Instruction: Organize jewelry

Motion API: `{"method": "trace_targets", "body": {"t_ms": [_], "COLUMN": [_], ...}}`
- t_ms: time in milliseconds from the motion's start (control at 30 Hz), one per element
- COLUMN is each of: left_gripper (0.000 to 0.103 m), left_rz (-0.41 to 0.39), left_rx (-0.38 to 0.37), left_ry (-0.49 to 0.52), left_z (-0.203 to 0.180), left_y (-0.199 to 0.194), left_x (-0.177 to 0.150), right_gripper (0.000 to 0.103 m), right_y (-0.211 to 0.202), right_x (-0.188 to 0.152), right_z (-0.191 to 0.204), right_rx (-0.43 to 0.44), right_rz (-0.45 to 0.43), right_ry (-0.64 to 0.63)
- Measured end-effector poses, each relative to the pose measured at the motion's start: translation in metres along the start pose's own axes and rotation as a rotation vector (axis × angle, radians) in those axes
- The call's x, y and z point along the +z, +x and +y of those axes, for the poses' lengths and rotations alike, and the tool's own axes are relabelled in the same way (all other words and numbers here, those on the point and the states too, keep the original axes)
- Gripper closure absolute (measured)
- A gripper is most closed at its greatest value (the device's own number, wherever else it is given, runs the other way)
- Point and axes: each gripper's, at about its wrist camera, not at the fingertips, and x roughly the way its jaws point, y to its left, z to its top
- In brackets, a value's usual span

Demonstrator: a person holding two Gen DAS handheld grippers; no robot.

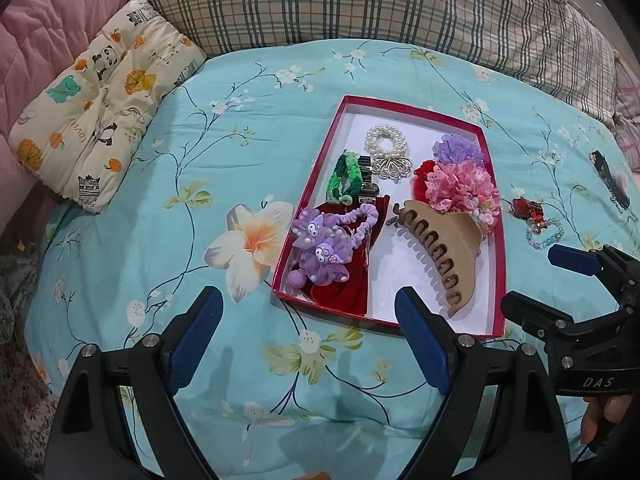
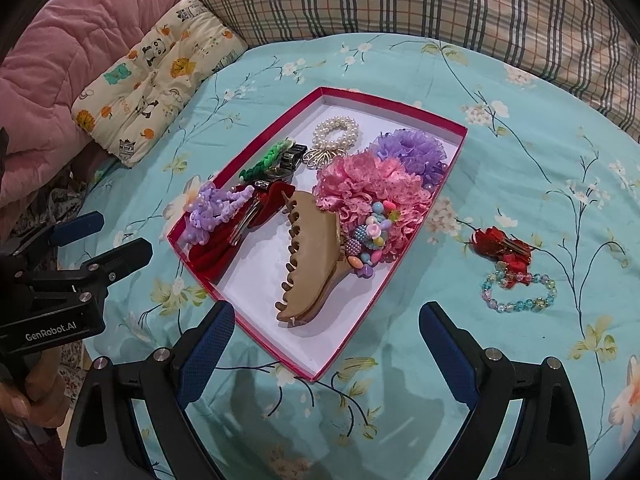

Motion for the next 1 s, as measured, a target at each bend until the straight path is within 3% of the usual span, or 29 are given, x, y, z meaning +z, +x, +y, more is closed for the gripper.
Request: {"method": "trace_targets", "body": {"t_ms": [1000], "left_gripper": [0.014], "left_rz": [-0.009], "left_rx": [-0.002], "left_ry": [0.005], "left_z": [-0.0013], "left_y": [0.0018], "left_x": [0.0053], "right_gripper": [0.008], "right_y": [0.0025], "right_x": [0.0015], "right_z": [0.0027], "right_rx": [0.006], "right_rz": [0.003], "right_ry": [0.003]}}
